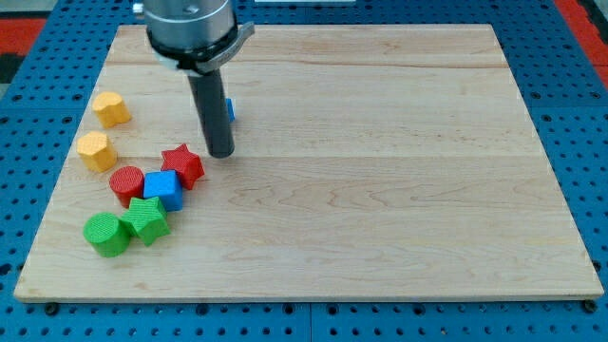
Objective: Move the blue triangle closer to the red star
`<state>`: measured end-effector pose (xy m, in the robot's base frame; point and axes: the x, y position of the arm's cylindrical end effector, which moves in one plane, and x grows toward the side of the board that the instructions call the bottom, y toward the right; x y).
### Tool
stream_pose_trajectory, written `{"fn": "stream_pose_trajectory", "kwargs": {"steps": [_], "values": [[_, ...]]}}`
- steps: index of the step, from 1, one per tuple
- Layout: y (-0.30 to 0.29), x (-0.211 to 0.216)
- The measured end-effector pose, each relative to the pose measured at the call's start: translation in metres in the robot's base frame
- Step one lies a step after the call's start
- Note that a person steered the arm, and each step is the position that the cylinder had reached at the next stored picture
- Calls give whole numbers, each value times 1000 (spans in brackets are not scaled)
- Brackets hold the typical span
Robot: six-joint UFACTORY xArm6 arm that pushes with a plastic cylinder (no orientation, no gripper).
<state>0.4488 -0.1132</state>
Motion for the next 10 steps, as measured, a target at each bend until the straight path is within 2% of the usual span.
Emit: {"fn": "stream_pose_trajectory", "kwargs": {"steps": [1, 3, 4, 6, 7, 8, 10], "values": [[-36, 7], [-45, -3], [-2, 16], [40, -86], [8, -96], [2, -76], [-45, -52]]}}
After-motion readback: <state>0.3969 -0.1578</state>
